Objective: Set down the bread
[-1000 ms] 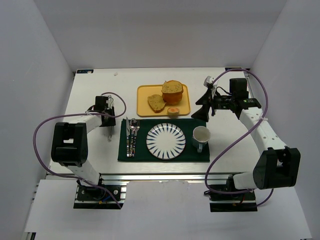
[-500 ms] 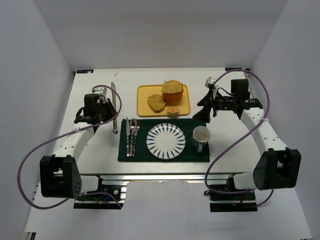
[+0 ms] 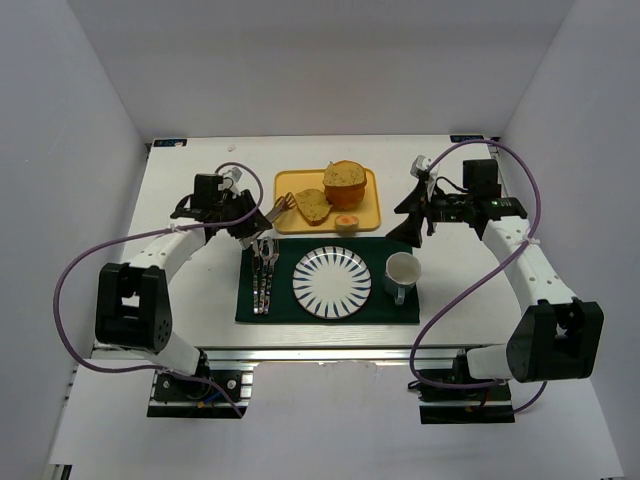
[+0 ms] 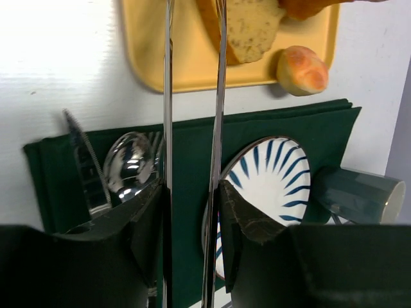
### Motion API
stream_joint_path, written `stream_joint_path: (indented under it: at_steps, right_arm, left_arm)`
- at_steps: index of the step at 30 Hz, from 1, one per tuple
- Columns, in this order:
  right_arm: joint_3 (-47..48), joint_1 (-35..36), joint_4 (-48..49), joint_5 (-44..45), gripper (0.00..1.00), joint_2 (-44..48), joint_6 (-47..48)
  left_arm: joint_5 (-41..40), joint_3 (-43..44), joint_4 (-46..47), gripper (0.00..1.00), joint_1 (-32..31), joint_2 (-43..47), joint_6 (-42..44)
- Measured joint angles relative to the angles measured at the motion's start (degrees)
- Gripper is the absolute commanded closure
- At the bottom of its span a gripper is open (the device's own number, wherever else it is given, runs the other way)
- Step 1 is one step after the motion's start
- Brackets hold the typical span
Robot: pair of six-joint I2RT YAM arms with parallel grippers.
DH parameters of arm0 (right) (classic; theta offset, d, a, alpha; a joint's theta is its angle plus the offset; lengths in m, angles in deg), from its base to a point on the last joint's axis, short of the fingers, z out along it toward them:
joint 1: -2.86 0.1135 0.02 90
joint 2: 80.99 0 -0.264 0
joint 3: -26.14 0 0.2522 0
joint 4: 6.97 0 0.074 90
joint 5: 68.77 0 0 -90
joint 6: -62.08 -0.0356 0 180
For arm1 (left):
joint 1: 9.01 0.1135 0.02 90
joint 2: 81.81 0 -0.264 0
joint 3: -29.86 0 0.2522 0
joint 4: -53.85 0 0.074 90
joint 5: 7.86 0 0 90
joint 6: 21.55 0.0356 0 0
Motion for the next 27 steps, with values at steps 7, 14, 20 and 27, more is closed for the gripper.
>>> stream_joint_path:
  at_steps: [7,14,20,27]
  right_arm:
    - [-0.02,-0.61,-1.38,-0.26,0.11,0.39,0.94]
    - [-0.02,-0.92,-1.51,-0.48,0.11,0.44,1.14]
    - [-0.02,-1.09,-1.51,-0.7,0.11,0.44,1.14]
    - [-0.02,-1.14,-1.51,-0.72,0.11,0.44,1.16]
  left_arm:
    - [0.07,3.72,-0.02,0.51,-2.54,-2.47,-0.61]
    - [-1.44,4.28,-1.86,0.5,-3.65,-5.09,-0.63]
    - [-1.57,5.2,-2.19,0.51,-4.55,-7.43,-1.03]
    - [0.35,5.27,-1.14,0.54,-4.81,-8.13,-2.12]
